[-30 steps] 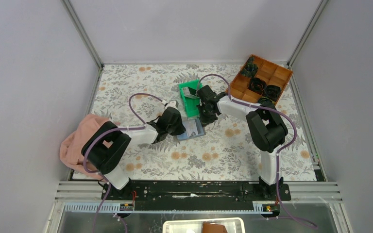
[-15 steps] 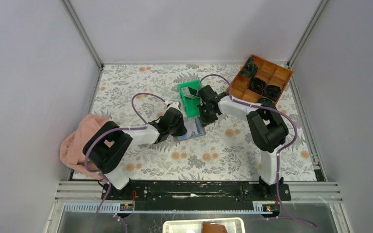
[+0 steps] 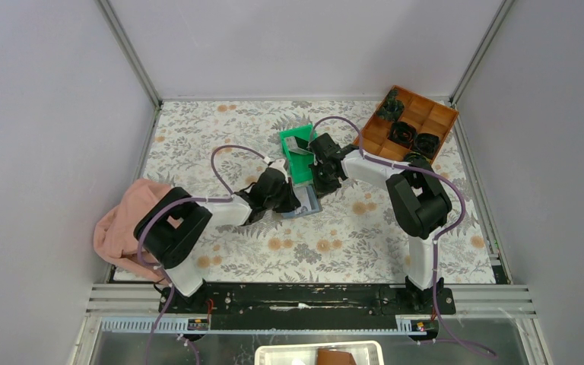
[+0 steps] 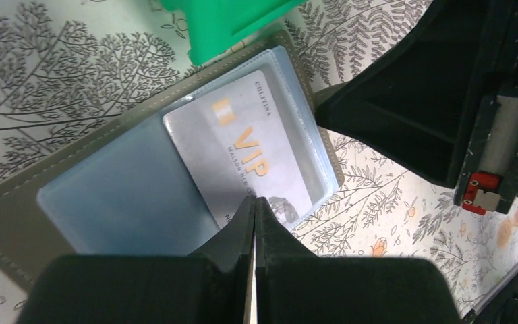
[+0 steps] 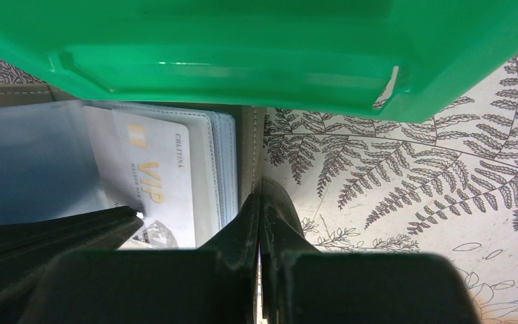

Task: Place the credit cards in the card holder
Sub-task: Insert the credit card into the card holder.

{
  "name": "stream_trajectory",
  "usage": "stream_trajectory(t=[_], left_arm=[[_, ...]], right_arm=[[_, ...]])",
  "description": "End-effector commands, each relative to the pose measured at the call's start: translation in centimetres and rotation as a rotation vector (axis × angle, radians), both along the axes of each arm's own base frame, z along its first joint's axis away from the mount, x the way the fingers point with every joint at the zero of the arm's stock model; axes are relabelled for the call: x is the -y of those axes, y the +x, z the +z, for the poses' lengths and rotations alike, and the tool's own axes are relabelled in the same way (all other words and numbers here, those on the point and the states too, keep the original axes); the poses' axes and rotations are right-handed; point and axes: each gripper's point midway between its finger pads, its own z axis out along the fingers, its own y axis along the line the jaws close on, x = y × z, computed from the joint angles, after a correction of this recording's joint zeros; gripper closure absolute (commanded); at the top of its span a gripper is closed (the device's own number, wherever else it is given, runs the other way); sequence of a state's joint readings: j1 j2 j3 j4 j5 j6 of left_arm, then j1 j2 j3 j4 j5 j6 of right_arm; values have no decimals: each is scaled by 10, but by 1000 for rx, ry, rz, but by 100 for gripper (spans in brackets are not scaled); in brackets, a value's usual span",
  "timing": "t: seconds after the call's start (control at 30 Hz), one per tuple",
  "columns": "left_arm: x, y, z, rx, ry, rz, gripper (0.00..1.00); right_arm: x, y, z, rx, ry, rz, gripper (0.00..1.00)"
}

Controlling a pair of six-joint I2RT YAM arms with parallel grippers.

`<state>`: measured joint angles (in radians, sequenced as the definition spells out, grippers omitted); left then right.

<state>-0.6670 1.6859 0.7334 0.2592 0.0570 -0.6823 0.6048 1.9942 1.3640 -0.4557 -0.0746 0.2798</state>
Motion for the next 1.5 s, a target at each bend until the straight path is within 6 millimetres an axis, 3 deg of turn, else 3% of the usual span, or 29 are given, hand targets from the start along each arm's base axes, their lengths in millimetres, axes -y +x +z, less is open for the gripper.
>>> stream_trajectory(t=[0.0, 0.1, 0.3, 0.87, 1.13, 1.47], left_arm=[[19, 0, 6, 27, -87, -56, 100], [18, 1, 8, 35, -85, -51, 100], [-2, 11, 34, 139, -60, 40, 100], [-30, 2, -6, 40, 147, 54, 100], [-29, 4, -18, 15, 183, 40, 100], [-13, 11, -12, 29, 139, 9, 100]], right_arm=[[6, -14, -10, -51, -17, 18, 100], [6, -14, -10, -51, -17, 17, 100], [5, -14, -11, -53, -17, 20, 100], [5, -13, -13, -57, -17, 18, 100], [5, -13, -14, -64, -24, 19, 100], [6, -14, -17, -75, -26, 21, 100]])
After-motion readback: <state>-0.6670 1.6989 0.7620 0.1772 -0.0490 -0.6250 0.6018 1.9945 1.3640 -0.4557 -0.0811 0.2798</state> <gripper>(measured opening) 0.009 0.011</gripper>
